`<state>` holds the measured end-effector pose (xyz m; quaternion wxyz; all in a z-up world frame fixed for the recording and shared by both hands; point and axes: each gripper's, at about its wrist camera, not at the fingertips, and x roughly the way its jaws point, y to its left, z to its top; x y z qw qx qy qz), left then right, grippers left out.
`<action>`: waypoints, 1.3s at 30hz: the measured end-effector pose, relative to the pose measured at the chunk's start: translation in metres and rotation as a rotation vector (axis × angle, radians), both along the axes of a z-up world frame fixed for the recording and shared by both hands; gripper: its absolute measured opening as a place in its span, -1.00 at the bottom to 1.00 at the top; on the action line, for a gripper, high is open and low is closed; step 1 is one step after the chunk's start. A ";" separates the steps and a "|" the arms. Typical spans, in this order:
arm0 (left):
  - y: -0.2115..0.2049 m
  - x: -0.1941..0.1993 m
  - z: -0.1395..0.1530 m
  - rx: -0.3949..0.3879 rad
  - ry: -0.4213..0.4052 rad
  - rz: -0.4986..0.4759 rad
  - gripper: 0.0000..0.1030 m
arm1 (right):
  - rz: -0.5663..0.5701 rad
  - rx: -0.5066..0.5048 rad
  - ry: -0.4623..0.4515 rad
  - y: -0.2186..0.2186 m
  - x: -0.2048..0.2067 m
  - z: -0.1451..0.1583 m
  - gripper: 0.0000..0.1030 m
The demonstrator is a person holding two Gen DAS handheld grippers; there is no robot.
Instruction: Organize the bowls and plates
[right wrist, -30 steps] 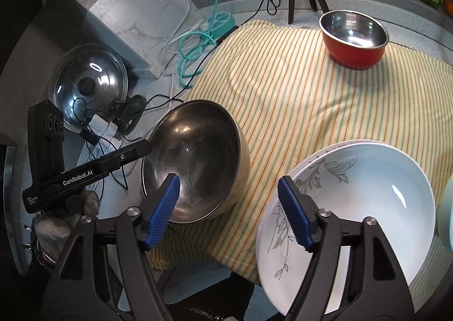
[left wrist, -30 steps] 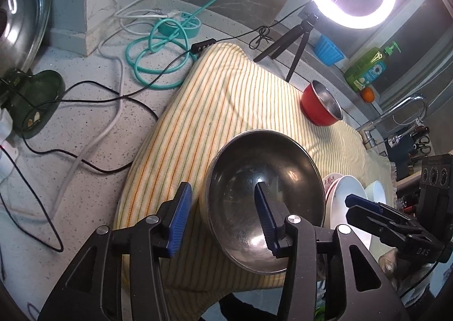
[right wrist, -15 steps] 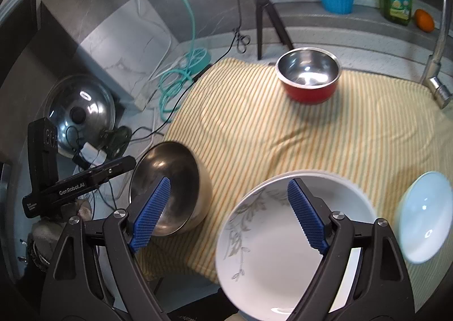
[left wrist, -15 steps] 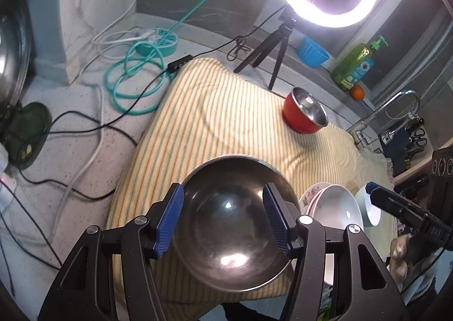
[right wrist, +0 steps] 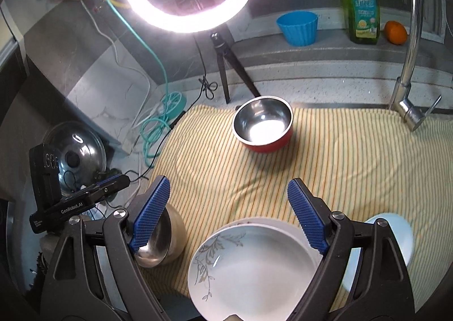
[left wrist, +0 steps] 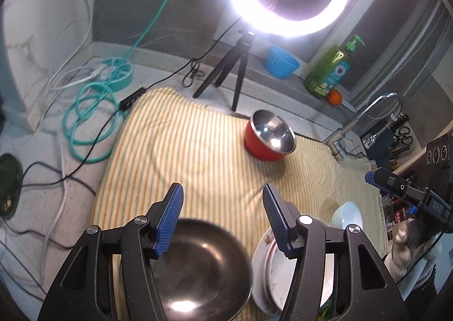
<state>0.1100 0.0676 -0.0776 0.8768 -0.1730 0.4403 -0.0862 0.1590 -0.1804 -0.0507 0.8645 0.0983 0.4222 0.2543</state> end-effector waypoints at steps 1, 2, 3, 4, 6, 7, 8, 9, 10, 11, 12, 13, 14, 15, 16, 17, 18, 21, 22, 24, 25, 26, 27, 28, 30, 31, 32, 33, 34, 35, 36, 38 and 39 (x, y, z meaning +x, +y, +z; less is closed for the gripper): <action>-0.004 0.006 0.002 0.000 -0.004 -0.008 0.12 | -0.002 -0.001 -0.006 -0.002 0.003 0.001 0.70; -0.007 0.012 0.003 -0.003 -0.009 -0.016 0.12 | -0.007 -0.002 -0.012 -0.003 0.008 0.002 0.70; -0.010 0.017 0.004 -0.009 -0.010 -0.023 0.12 | -0.013 -0.002 -0.012 -0.005 0.013 0.002 0.70; -0.014 0.024 0.005 -0.015 -0.011 -0.033 0.11 | -0.019 0.001 -0.008 -0.008 0.019 0.001 0.70; -0.020 0.036 0.005 -0.026 -0.008 -0.053 0.11 | -0.021 0.018 0.007 -0.012 0.030 -0.003 0.70; -0.024 0.043 0.004 -0.030 -0.003 -0.063 0.11 | -0.023 0.021 0.014 -0.013 0.034 -0.005 0.70; -0.027 0.050 0.003 -0.034 0.003 -0.073 0.11 | -0.029 0.022 0.023 -0.013 0.040 -0.009 0.69; -0.030 0.056 0.001 -0.040 0.010 -0.081 0.11 | -0.040 0.028 0.034 -0.016 0.047 -0.014 0.69; -0.033 0.062 -0.001 -0.045 0.016 -0.086 0.08 | -0.048 0.036 0.049 -0.018 0.053 -0.019 0.65; -0.035 0.067 -0.003 -0.048 0.021 -0.088 0.06 | -0.051 0.046 0.066 -0.020 0.059 -0.024 0.60; -0.038 0.072 -0.006 -0.049 0.024 -0.090 0.06 | -0.054 0.056 0.089 -0.022 0.066 -0.031 0.50; -0.041 0.079 -0.009 -0.050 0.028 -0.093 0.06 | -0.058 0.068 0.115 -0.023 0.073 -0.037 0.41; -0.045 0.084 -0.011 -0.051 0.036 -0.094 0.04 | -0.061 0.072 0.128 -0.024 0.078 -0.041 0.38; -0.048 0.088 -0.013 -0.053 0.043 -0.095 0.02 | -0.064 0.076 0.142 -0.024 0.084 -0.047 0.34; -0.051 0.093 -0.016 -0.056 0.052 -0.099 0.00 | -0.064 0.077 0.150 -0.024 0.089 -0.050 0.32; -0.054 0.099 -0.020 -0.058 0.062 -0.104 -0.05 | -0.065 0.077 0.158 -0.024 0.093 -0.053 0.31; -0.056 0.103 -0.022 -0.054 0.067 -0.108 -0.08 | -0.065 0.078 0.165 -0.024 0.099 -0.057 0.29; -0.061 0.115 -0.029 -0.042 0.078 -0.121 -0.20 | -0.058 0.078 0.186 -0.023 0.112 -0.065 0.11; -0.062 0.119 -0.032 -0.040 0.084 -0.126 -0.25 | -0.055 0.078 0.190 -0.022 0.115 -0.068 0.06; -0.064 0.127 -0.036 -0.034 0.092 -0.131 -0.28 | -0.055 0.074 0.198 -0.022 0.122 -0.074 0.03; -0.065 0.132 -0.039 -0.030 0.097 -0.133 -0.32 | -0.055 0.075 0.204 -0.021 0.126 -0.077 -0.01; -0.065 0.135 -0.042 -0.030 0.102 -0.135 -0.35 | -0.054 0.076 0.209 -0.021 0.129 -0.079 -0.06; -0.066 0.139 -0.044 -0.029 0.108 -0.136 -0.36 | -0.052 0.075 0.217 -0.019 0.133 -0.083 -0.13; -0.067 0.143 -0.046 -0.027 0.113 -0.137 -0.37 | -0.051 0.074 0.222 -0.018 0.136 -0.085 -0.16; -0.068 0.151 -0.052 -0.022 0.125 -0.139 -0.39 | -0.052 0.070 0.230 -0.015 0.143 -0.090 -0.18; -0.068 0.154 -0.055 -0.019 0.133 -0.143 -0.41 | -0.053 0.070 0.234 -0.014 0.145 -0.092 -0.19; -0.070 0.158 -0.057 -0.016 0.138 -0.145 -0.42 | -0.054 0.069 0.238 -0.014 0.147 -0.094 -0.20; -0.071 0.161 -0.059 -0.014 0.142 -0.148 -0.43 | -0.056 0.067 0.241 -0.013 0.150 -0.096 -0.24; -0.072 0.163 -0.060 -0.009 0.145 -0.149 -0.44 | -0.058 0.065 0.244 -0.013 0.151 -0.098 -0.27; -0.073 0.166 -0.063 -0.007 0.148 -0.150 -0.44 | -0.060 0.063 0.249 -0.013 0.153 -0.100 -0.30; -0.074 0.168 -0.065 -0.008 0.152 -0.151 -0.44 | -0.063 0.062 0.253 -0.014 0.155 -0.102 -0.30; -0.074 0.172 -0.069 -0.009 0.163 -0.152 -0.47 | -0.064 0.068 0.263 -0.014 0.158 -0.106 -0.31; -0.075 0.173 -0.071 -0.010 0.169 -0.152 -0.49 | -0.064 0.069 0.265 -0.014 0.159 -0.107 -0.31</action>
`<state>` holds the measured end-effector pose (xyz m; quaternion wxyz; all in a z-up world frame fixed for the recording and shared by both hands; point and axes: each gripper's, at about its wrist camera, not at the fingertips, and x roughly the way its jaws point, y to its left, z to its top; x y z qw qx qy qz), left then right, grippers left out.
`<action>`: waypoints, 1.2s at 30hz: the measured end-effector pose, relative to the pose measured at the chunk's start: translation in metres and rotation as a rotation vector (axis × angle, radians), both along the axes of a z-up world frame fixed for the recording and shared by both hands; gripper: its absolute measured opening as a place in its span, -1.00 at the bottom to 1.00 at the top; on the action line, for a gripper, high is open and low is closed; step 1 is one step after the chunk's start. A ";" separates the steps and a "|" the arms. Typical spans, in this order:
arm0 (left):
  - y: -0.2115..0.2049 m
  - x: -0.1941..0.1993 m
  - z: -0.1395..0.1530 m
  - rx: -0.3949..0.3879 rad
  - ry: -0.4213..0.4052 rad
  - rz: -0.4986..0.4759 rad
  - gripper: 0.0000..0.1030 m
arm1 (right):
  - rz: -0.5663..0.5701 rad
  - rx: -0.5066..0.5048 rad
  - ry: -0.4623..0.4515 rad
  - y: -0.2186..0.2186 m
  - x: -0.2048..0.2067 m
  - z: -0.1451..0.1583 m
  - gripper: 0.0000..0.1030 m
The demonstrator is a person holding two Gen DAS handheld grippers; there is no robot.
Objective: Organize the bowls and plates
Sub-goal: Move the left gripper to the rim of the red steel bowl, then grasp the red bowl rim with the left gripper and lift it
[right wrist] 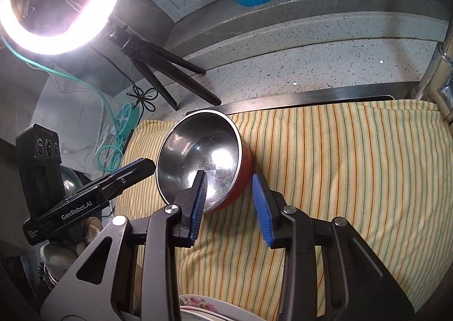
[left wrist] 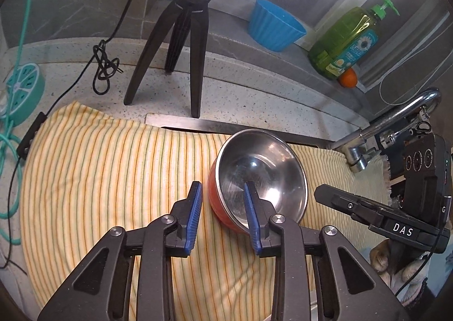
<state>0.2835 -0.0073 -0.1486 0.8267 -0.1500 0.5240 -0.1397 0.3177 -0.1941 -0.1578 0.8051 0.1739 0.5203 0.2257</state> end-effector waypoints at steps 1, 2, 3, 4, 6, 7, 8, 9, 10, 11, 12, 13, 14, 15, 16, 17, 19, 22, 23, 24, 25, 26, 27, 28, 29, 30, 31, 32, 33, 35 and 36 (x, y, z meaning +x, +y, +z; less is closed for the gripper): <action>0.000 0.001 -0.002 -0.001 0.007 0.000 -0.50 | 0.000 -0.002 0.003 0.001 0.001 -0.002 -0.32; 0.000 0.003 -0.004 -0.003 0.011 0.000 -0.50 | 0.000 -0.002 0.005 0.001 0.002 -0.003 -0.32; 0.000 0.004 -0.006 -0.006 0.015 0.000 -0.52 | 0.000 0.000 0.008 0.002 0.004 -0.004 -0.34; 0.000 0.005 -0.007 -0.007 0.019 0.001 -0.55 | 0.002 0.002 0.011 0.002 0.004 -0.005 -0.39; 0.000 0.007 -0.009 -0.008 0.023 -0.001 -0.57 | 0.007 0.004 0.014 0.003 0.004 -0.006 -0.43; -0.002 0.008 -0.010 -0.009 0.026 -0.004 -0.61 | 0.010 0.002 0.014 0.005 0.005 -0.007 -0.43; -0.003 0.008 -0.011 -0.008 0.030 -0.007 -0.61 | 0.012 -0.002 0.016 0.006 0.005 -0.007 -0.43; -0.004 0.009 -0.012 -0.007 0.031 -0.009 -0.61 | 0.013 -0.004 0.018 0.007 0.006 -0.008 -0.44; -0.004 0.009 -0.012 -0.007 0.033 -0.009 -0.62 | 0.015 -0.007 0.020 0.009 0.006 -0.008 -0.50; -0.005 0.009 -0.013 -0.010 0.034 -0.013 -0.65 | 0.020 -0.010 0.021 0.010 0.006 -0.009 -0.56; -0.006 0.009 -0.013 -0.010 0.036 -0.016 -0.68 | 0.025 -0.017 0.022 0.011 0.007 -0.009 -0.66; -0.006 0.009 -0.014 -0.010 0.038 -0.020 -0.70 | 0.026 -0.024 0.022 0.012 0.007 -0.009 -0.68; -0.008 0.009 -0.014 -0.008 0.038 -0.023 -0.70 | 0.028 -0.025 0.023 0.013 0.008 -0.009 -0.69; -0.008 0.009 -0.014 -0.005 0.037 -0.025 -0.70 | 0.029 -0.028 0.025 0.014 0.008 -0.010 -0.69; -0.008 0.009 -0.014 -0.003 0.036 -0.026 -0.70 | 0.029 -0.031 0.025 0.015 0.008 -0.010 -0.70; -0.008 0.009 -0.015 -0.006 0.038 -0.025 -0.70 | 0.029 -0.035 0.023 0.015 0.008 -0.009 -0.71; -0.007 0.009 -0.015 -0.010 0.039 -0.024 -0.70 | 0.031 -0.041 0.019 0.016 0.008 -0.008 -0.73; -0.006 0.008 -0.015 -0.008 0.040 -0.025 -0.70 | 0.033 -0.046 0.018 0.017 0.007 -0.006 -0.74; -0.006 0.008 -0.014 -0.008 0.039 -0.024 -0.70 | 0.035 -0.048 0.016 0.017 0.006 -0.006 -0.74; -0.006 0.007 -0.014 -0.007 0.039 -0.022 -0.70 | 0.037 -0.048 0.016 0.017 0.006 -0.005 -0.74; -0.005 0.006 -0.013 -0.007 0.037 -0.020 -0.70 | 0.039 -0.047 0.015 0.018 0.005 -0.004 -0.74; -0.004 0.005 -0.011 -0.008 0.035 -0.017 -0.70 | 0.042 -0.047 0.012 0.018 0.004 -0.003 -0.74; -0.003 0.003 -0.010 -0.012 0.035 -0.014 -0.70 | 0.045 -0.047 0.009 0.019 0.002 -0.001 -0.74; -0.002 0.002 -0.009 -0.017 0.036 -0.010 -0.70 | 0.047 -0.047 0.006 0.019 0.000 0.001 -0.74; 0.000 -0.001 -0.007 -0.020 0.032 -0.008 -0.70 | 0.051 -0.048 0.000 0.019 -0.002 0.003 -0.74; 0.001 -0.003 -0.005 -0.019 0.029 -0.008 -0.70 | 0.055 -0.048 -0.005 0.020 -0.004 0.005 -0.74; 0.002 -0.005 -0.003 -0.020 0.026 -0.005 -0.70 | 0.057 -0.047 -0.008 0.020 -0.005 0.008 -0.74; 0.003 -0.009 -0.001 -0.021 0.019 -0.002 -0.70 | 0.059 -0.046 -0.012 0.020 -0.007 0.009 -0.74; 0.003 -0.011 0.001 -0.022 0.016 -0.001 -0.70 | 0.062 -0.044 -0.016 0.021 -0.010 0.012 -0.74; 0.006 -0.019 0.006 -0.025 0.005 0.005 -0.70 | 0.069 -0.040 -0.022 0.021 -0.015 0.016 -0.74; 0.007 -0.023 0.008 -0.027 0.000 0.006 -0.70 | 0.072 -0.038 -0.024 0.022 -0.017 0.018 -0.74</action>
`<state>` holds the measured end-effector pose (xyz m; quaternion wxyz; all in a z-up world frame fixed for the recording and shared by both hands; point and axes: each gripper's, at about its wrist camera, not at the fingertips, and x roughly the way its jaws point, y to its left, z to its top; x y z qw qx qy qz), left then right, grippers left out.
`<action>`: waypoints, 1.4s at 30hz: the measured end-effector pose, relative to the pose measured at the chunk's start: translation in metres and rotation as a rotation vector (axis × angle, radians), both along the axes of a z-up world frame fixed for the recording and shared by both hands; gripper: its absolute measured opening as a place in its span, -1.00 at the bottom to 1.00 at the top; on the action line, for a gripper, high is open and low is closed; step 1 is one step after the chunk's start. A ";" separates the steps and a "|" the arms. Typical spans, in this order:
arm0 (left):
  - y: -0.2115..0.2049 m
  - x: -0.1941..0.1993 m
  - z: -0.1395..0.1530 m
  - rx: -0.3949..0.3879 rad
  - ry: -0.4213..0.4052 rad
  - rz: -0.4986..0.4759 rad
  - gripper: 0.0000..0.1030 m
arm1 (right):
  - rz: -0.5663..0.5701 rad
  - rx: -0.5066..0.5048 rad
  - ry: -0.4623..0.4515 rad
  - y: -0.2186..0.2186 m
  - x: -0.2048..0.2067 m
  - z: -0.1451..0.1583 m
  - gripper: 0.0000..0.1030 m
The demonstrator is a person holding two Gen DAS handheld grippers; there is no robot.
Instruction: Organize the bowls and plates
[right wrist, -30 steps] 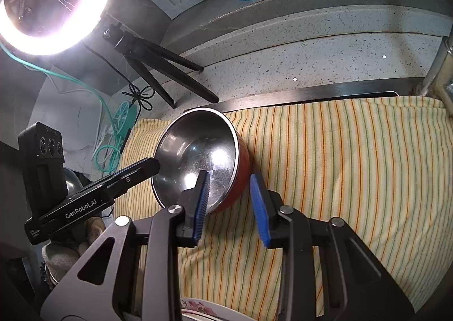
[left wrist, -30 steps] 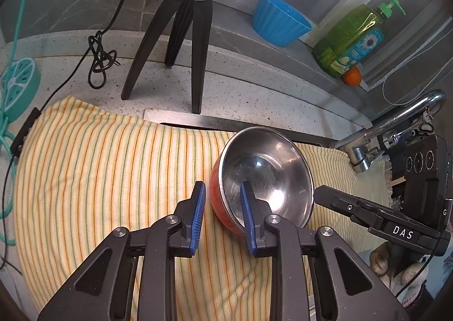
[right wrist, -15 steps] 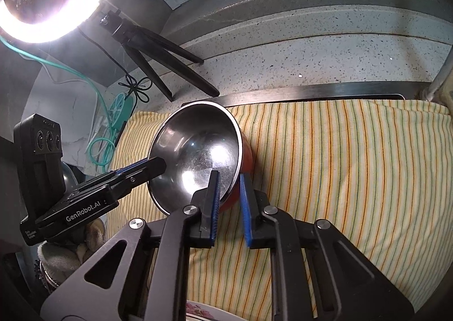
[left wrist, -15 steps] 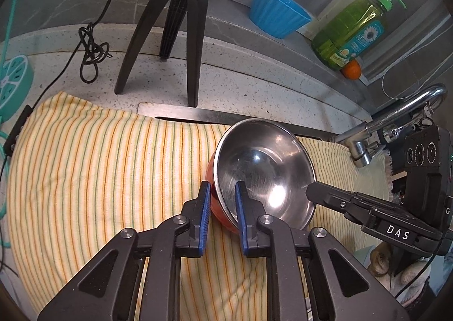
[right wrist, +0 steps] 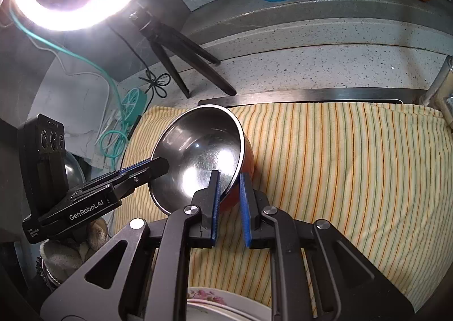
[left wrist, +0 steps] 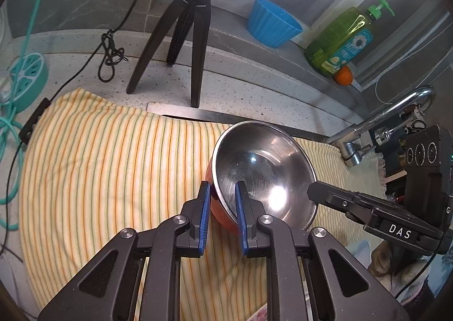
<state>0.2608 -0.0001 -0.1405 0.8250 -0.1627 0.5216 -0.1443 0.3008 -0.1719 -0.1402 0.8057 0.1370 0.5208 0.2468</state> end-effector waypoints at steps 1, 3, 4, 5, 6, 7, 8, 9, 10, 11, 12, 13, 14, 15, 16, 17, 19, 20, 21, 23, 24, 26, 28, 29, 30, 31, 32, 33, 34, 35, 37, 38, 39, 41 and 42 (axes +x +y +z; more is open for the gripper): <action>0.001 -0.003 0.002 -0.002 -0.004 0.002 -0.70 | 0.005 0.004 -0.003 0.001 -0.004 0.003 -0.74; 0.005 -0.012 0.008 -0.008 -0.017 0.012 -0.70 | 0.016 0.008 -0.012 0.003 -0.012 0.008 -0.74; 0.006 -0.016 0.011 -0.006 -0.026 0.013 -0.70 | 0.019 0.009 -0.017 0.004 -0.016 0.010 -0.74; 0.006 -0.020 0.014 -0.002 -0.035 0.014 -0.70 | 0.023 0.011 -0.022 0.005 -0.020 0.012 -0.74; 0.007 -0.024 0.017 0.001 -0.044 0.017 -0.70 | 0.029 0.015 -0.030 0.006 -0.026 0.015 -0.74; 0.007 -0.027 0.020 0.002 -0.051 0.020 -0.70 | 0.033 0.017 -0.036 0.006 -0.030 0.017 -0.74; 0.009 -0.033 0.023 0.000 -0.061 0.022 -0.70 | 0.036 0.019 -0.044 0.007 -0.034 0.020 -0.74; 0.010 -0.037 0.026 -0.001 -0.068 0.024 -0.70 | 0.039 0.024 -0.049 0.007 -0.039 0.022 -0.74; 0.011 -0.042 0.028 -0.003 -0.074 0.027 -0.70 | 0.043 0.030 -0.053 0.008 -0.044 0.025 -0.74; 0.012 -0.047 0.032 -0.005 -0.079 0.030 -0.70 | 0.047 0.033 -0.058 0.008 -0.050 0.028 -0.74; 0.013 -0.051 0.034 -0.004 -0.084 0.030 -0.70 | 0.052 0.034 -0.065 0.009 -0.054 0.031 -0.74; 0.013 -0.057 0.037 0.000 -0.092 0.029 -0.70 | 0.057 0.035 -0.071 0.009 -0.059 0.033 -0.74; 0.014 -0.060 0.039 0.002 -0.097 0.029 -0.70 | 0.061 0.035 -0.076 0.010 -0.063 0.035 -0.74; 0.014 -0.065 0.041 0.002 -0.103 0.032 -0.70 | 0.065 0.036 -0.082 0.011 -0.068 0.038 -0.74; 0.015 -0.070 0.043 0.000 -0.108 0.035 -0.70 | 0.067 0.036 -0.085 0.011 -0.072 0.039 -0.74; 0.016 -0.075 0.045 -0.003 -0.113 0.039 -0.70 | 0.070 0.037 -0.089 0.012 -0.077 0.041 -0.74; 0.018 -0.083 0.048 -0.006 -0.121 0.043 -0.70 | 0.078 0.039 -0.093 0.013 -0.085 0.043 -0.74; 0.019 -0.088 0.050 -0.006 -0.126 0.046 -0.70 | 0.082 0.040 -0.095 0.014 -0.090 0.044 -0.74; 0.020 -0.092 0.052 -0.005 -0.130 0.048 -0.70 | 0.085 0.039 -0.097 0.015 -0.094 0.045 -0.74; 0.022 -0.103 0.057 0.002 -0.142 0.050 -0.70 | 0.093 0.041 -0.099 0.017 -0.102 0.047 -0.74; 0.023 -0.107 0.058 0.004 -0.146 0.052 -0.70 | 0.100 0.043 -0.100 0.019 -0.107 0.048 -0.74; 0.027 -0.118 0.060 0.000 -0.151 0.060 -0.70 | 0.112 0.044 -0.103 0.022 -0.116 0.050 -0.74; 0.033 -0.128 0.063 -0.004 -0.155 0.071 -0.70 | 0.130 0.048 -0.105 0.027 -0.127 0.053 -0.74; 0.035 -0.133 0.064 -0.003 -0.157 0.077 -0.70 | 0.138 0.048 -0.107 0.029 -0.131 0.054 -0.74; 0.037 -0.137 0.065 -0.001 -0.160 0.083 -0.70 | 0.150 0.048 -0.111 0.033 -0.136 0.056 -0.74; 0.040 -0.143 0.066 0.005 -0.165 0.091 -0.70 | 0.163 0.048 -0.113 0.037 -0.141 0.057 -0.74; 0.042 -0.147 0.067 0.008 -0.168 0.095 -0.70 | 0.173 0.048 -0.116 0.040 -0.146 0.058 -0.74; 0.045 -0.153 0.067 0.015 -0.171 0.103 -0.70 | 0.185 0.048 -0.118 0.044 -0.151 0.059 -0.74; 0.049 -0.158 0.067 0.018 -0.172 0.111 -0.70 | 0.199 0.045 -0.122 0.049 -0.157 0.060 -0.74; 0.052 -0.164 0.067 0.019 -0.171 0.123 -0.70 | 0.210 0.042 -0.125 0.053 -0.161 0.060 -0.74; 0.060 -0.172 0.066 0.015 -0.166 0.143 -0.70 | 0.236 0.036 -0.128 0.063 -0.170 0.060 -0.74; 0.065 -0.178 0.065 0.013 -0.163 0.156 -0.70 | 0.246 0.034 -0.127 0.067 -0.172 0.059 -0.74; 0.068 -0.181 0.065 0.015 -0.161 0.163 -0.70 | 0.262 0.030 -0.125 0.073 -0.177 0.058 -0.74; 0.076 -0.191 0.063 0.015 -0.157 0.181 -0.70 | 0.281 0.024 -0.119 0.082 -0.181 0.055 -0.74; 0.080 -0.194 0.062 0.015 -0.155 0.190 -0.70 | 0.295 0.019 -0.114 0.088 -0.184 0.053 -0.74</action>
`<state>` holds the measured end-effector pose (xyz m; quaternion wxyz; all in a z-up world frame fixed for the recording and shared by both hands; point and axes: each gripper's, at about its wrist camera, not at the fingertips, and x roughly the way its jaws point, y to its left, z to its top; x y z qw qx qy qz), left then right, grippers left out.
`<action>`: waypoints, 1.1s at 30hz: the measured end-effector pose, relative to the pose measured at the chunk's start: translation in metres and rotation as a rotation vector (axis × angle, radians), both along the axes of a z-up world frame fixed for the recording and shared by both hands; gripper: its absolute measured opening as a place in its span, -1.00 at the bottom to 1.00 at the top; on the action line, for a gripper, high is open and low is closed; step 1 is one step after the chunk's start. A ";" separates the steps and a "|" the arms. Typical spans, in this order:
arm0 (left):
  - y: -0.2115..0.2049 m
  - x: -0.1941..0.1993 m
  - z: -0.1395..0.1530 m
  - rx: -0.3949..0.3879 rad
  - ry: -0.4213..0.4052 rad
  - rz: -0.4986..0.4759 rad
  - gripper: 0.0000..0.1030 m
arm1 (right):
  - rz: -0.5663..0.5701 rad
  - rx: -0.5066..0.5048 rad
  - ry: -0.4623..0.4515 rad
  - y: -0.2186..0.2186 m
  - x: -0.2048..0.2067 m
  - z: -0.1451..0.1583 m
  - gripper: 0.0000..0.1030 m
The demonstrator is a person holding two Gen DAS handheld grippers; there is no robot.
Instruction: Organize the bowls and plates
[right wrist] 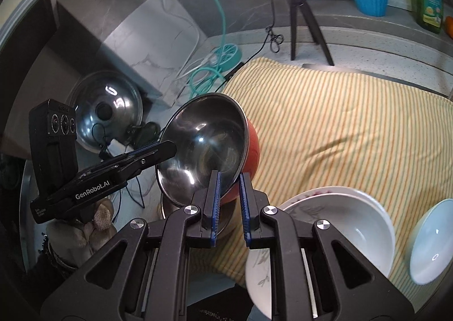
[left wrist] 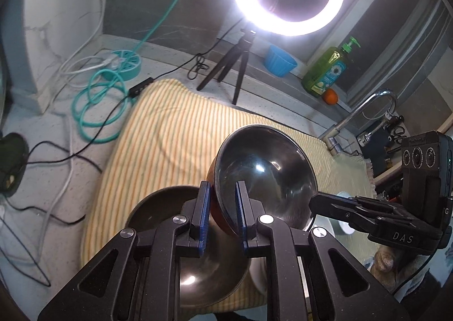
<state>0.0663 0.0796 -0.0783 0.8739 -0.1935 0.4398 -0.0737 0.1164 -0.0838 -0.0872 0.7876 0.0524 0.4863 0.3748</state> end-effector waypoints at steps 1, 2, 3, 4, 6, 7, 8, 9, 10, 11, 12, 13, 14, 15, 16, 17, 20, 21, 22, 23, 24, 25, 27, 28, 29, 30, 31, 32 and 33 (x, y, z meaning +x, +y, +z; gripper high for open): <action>0.003 -0.004 -0.001 -0.001 0.002 0.007 -0.70 | 0.008 -0.004 0.004 0.004 -0.001 -0.002 -0.74; 0.006 -0.009 -0.003 0.002 0.007 0.015 -0.70 | 0.016 -0.008 0.008 0.006 -0.003 -0.004 -0.74; 0.009 -0.012 -0.004 0.006 0.012 0.021 -0.70 | 0.026 -0.013 0.013 0.010 -0.004 -0.007 -0.74; 0.011 -0.015 -0.006 0.007 0.017 0.027 -0.70 | 0.035 -0.020 0.016 0.014 -0.005 -0.009 -0.74; 0.016 -0.021 -0.012 0.011 0.030 0.035 -0.70 | 0.054 -0.034 0.023 0.021 -0.009 -0.015 -0.74; 0.017 -0.024 -0.014 0.012 0.037 0.040 -0.70 | 0.061 -0.041 0.027 0.025 -0.010 -0.017 -0.74; 0.019 -0.027 -0.019 0.012 0.049 0.044 -0.70 | 0.069 -0.048 0.030 0.028 -0.011 -0.020 -0.74; 0.020 -0.029 -0.021 0.012 0.056 0.047 -0.70 | 0.073 -0.054 0.033 0.031 -0.012 -0.023 -0.74; 0.022 -0.031 -0.025 0.008 0.066 0.052 -0.70 | 0.076 -0.065 0.037 0.034 -0.012 -0.027 -0.74; 0.023 -0.033 -0.028 0.008 0.074 0.052 -0.70 | 0.078 -0.073 0.043 0.036 -0.013 -0.030 -0.74; 0.024 -0.034 -0.030 0.010 0.081 0.054 -0.70 | 0.080 -0.080 0.052 0.039 -0.013 -0.035 -0.74; 0.024 -0.035 -0.032 0.013 0.085 0.055 -0.70 | 0.083 -0.087 0.055 0.040 -0.013 -0.038 -0.74; 0.024 -0.037 -0.033 0.017 0.088 0.054 -0.70 | 0.086 -0.095 0.057 0.042 -0.013 -0.041 -0.74; 0.025 -0.038 -0.035 0.019 0.092 0.053 -0.70 | 0.090 -0.107 0.060 0.044 -0.013 -0.045 -0.74; 0.025 -0.038 -0.037 0.019 0.096 0.055 -0.70 | 0.091 -0.116 0.066 0.046 -0.013 -0.049 -0.74; 0.025 -0.038 -0.039 0.022 0.102 0.054 -0.70 | 0.093 -0.125 0.068 0.047 -0.012 -0.052 -0.74; 0.025 -0.038 -0.046 0.032 0.123 0.049 -0.70 | 0.099 -0.150 0.072 0.051 -0.013 -0.059 -0.74; 0.025 -0.037 -0.048 0.035 0.131 0.046 -0.70 | 0.099 -0.155 0.073 0.052 -0.013 -0.061 -0.74; 0.025 -0.036 -0.051 0.039 0.139 0.045 -0.70 | 0.099 -0.158 0.074 0.053 -0.013 -0.061 -0.74; 0.024 -0.036 -0.052 0.045 0.144 0.043 -0.70 | 0.099 -0.162 0.074 0.054 -0.013 -0.062 -0.74; 0.024 -0.036 -0.054 0.051 0.147 0.040 -0.70 | 0.101 -0.166 0.072 0.055 -0.013 -0.062 -0.74; 0.024 -0.036 -0.055 0.053 0.150 0.039 -0.70 | 0.102 -0.170 0.069 0.055 -0.013 -0.062 -0.74; 0.024 -0.036 -0.057 0.053 0.157 0.038 -0.70 | 0.102 -0.179 0.066 0.057 -0.013 -0.063 -0.74; 0.024 -0.036 -0.057 0.054 0.160 0.037 -0.70 | 0.102 -0.182 0.066 0.058 -0.013 -0.063 -0.74; 0.024 -0.036 -0.058 0.055 0.161 0.037 -0.70 | 0.103 -0.183 0.067 0.058 -0.013 -0.063 -0.74; 0.024 -0.036 -0.058 0.057 0.164 0.035 -0.70 | 0.104 -0.186 0.066 0.059 -0.012 -0.063 -0.74; 0.024 -0.036 -0.058 0.058 0.165 0.034 -0.70 | 0.104 -0.187 0.066 0.059 -0.013 -0.063 -0.74; 0.024 -0.037 -0.059 0.062 0.165 0.032 -0.70 | 0.106 -0.189 0.065 0.059 -0.013 -0.063 -0.74; 0.024 -0.036 -0.059 0.064 0.167 0.031 -0.70 | 0.107 -0.193 0.065 0.060 -0.013 -0.063 -0.74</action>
